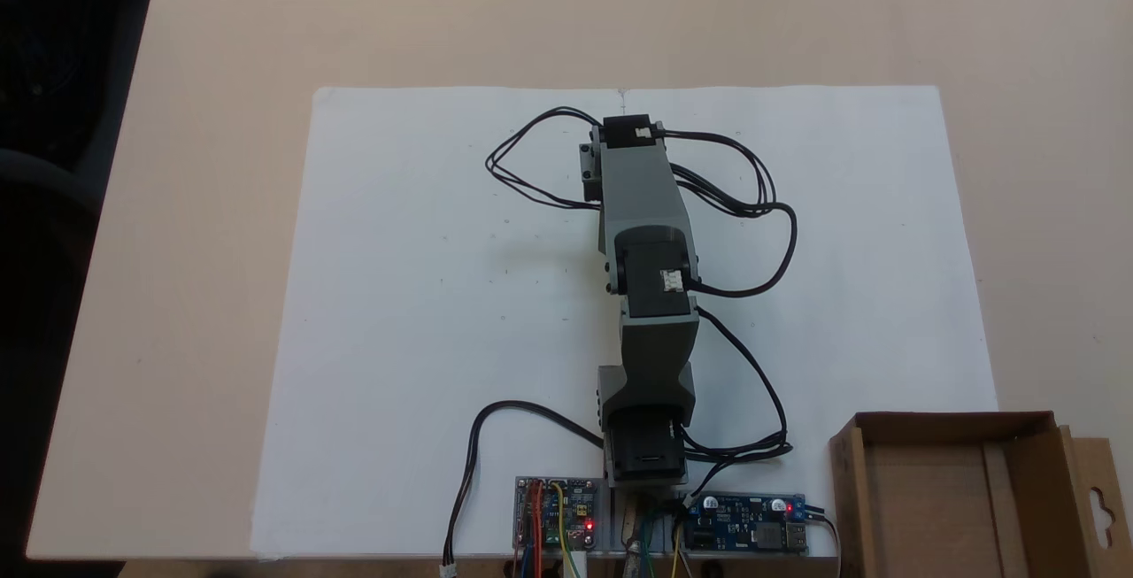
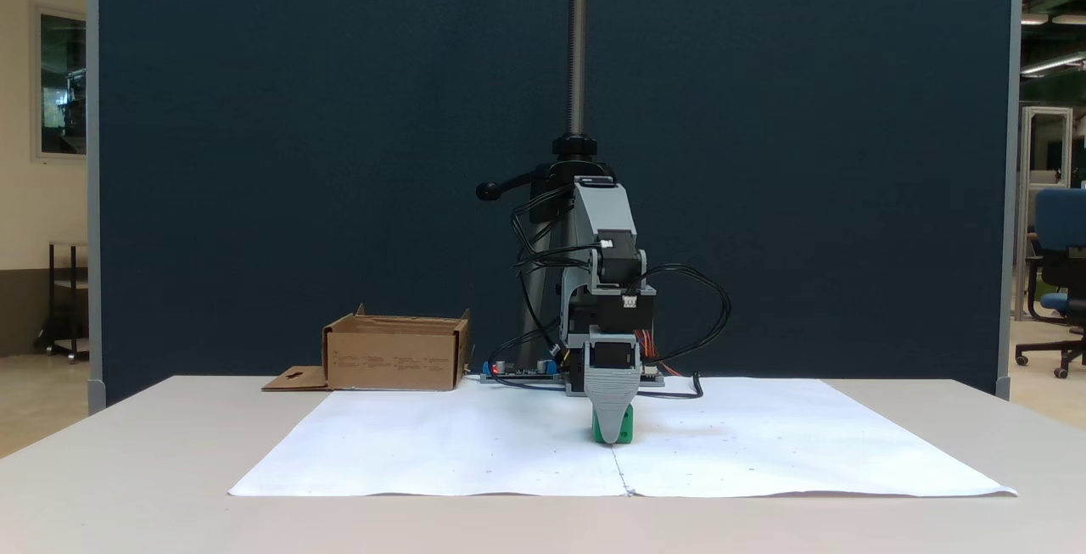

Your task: Grasp a green dice and put it in the bin.

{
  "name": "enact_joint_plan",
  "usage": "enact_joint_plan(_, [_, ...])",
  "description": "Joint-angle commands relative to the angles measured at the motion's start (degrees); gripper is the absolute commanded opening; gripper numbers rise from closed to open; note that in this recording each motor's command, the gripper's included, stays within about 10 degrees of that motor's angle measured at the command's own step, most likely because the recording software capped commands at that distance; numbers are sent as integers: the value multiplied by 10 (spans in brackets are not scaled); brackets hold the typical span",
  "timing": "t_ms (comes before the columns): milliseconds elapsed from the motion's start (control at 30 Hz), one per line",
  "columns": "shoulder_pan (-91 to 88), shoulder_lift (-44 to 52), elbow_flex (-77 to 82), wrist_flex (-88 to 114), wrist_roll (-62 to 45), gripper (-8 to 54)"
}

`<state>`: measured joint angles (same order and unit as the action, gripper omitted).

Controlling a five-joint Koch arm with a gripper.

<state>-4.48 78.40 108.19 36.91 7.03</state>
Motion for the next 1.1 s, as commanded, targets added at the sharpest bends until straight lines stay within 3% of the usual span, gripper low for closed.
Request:
enact_joint_plan(0, [5, 8, -32, -18, 24, 324])
enact_joint_plan(333, [8, 8, -32, -18, 23, 316])
enact_joint_plan(467, [13, 10, -32, -19, 23, 221])
enact_joint_plan(567, [17, 11, -32, -21, 23, 208])
enact_joint_plan(667, [18, 17, -32, -21, 23, 127])
enact_joint_plan(1067, [134, 70, -84, -66, 21, 121])
